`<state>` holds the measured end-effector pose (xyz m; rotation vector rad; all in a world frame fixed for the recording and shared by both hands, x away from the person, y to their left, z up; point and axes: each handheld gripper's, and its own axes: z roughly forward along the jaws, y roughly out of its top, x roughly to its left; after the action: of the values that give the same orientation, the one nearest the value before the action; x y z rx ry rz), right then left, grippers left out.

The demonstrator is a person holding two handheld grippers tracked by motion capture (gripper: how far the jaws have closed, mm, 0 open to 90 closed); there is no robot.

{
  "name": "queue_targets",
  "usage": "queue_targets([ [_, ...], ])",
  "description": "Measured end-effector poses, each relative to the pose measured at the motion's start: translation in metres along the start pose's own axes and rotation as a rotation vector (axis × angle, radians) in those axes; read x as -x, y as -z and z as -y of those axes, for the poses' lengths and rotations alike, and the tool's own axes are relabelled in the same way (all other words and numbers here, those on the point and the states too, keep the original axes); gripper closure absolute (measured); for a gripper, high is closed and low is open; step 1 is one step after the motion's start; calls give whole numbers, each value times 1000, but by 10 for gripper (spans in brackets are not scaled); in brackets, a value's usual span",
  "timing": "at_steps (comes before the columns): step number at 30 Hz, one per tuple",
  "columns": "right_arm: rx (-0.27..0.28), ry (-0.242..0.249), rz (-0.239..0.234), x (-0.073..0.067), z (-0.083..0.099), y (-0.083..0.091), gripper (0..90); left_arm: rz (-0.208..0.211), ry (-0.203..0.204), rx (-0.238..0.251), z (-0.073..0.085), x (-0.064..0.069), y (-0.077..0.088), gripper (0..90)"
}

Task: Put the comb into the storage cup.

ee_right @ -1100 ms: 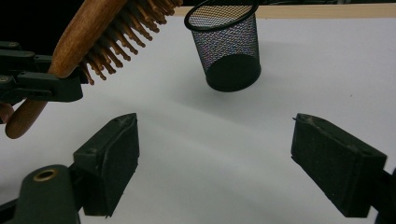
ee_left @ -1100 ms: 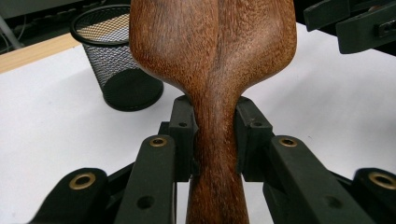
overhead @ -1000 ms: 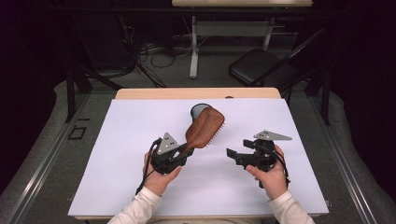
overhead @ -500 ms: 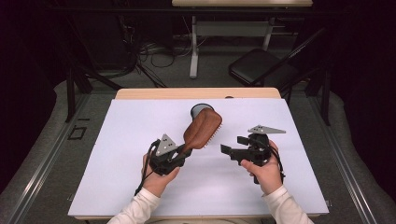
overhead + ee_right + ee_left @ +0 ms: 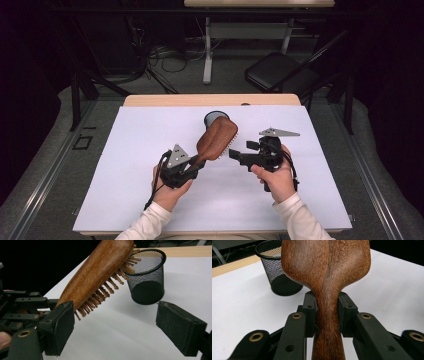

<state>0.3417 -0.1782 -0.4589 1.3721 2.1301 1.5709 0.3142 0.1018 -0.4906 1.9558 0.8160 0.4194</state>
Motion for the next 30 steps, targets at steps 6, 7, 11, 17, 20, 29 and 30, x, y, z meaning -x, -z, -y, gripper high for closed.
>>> queue_targets([
  [6, 11, -24, -15, -1, -1, -2, 154, 5, 7, -4, 2, 0, -1, 719],
  [7, 9, -26, -18, -1, -1, -2, 154, 6, 7, -6, 2, 0, -2, 720],
  [11, 12, -40, -20, 2, -1, -2, 154, 9, 5, -9, 3, 0, -3, 720],
  [17, 16, -78, -32, 6, 0, -3, 154, 12, 6, -13, 5, 2, -4, 719],
  [20, 16, -85, -36, 7, 1, -3, 154, 17, 0, -16, 6, 3, -5, 720],
  [29, 20, -126, -57, 13, 2, -2, 154, 31, -13, -19, 8, 9, -7, 720],
  [30, 22, -131, -59, 13, 2, -2, 155, 31, -15, -19, 8, 10, -7, 720],
])
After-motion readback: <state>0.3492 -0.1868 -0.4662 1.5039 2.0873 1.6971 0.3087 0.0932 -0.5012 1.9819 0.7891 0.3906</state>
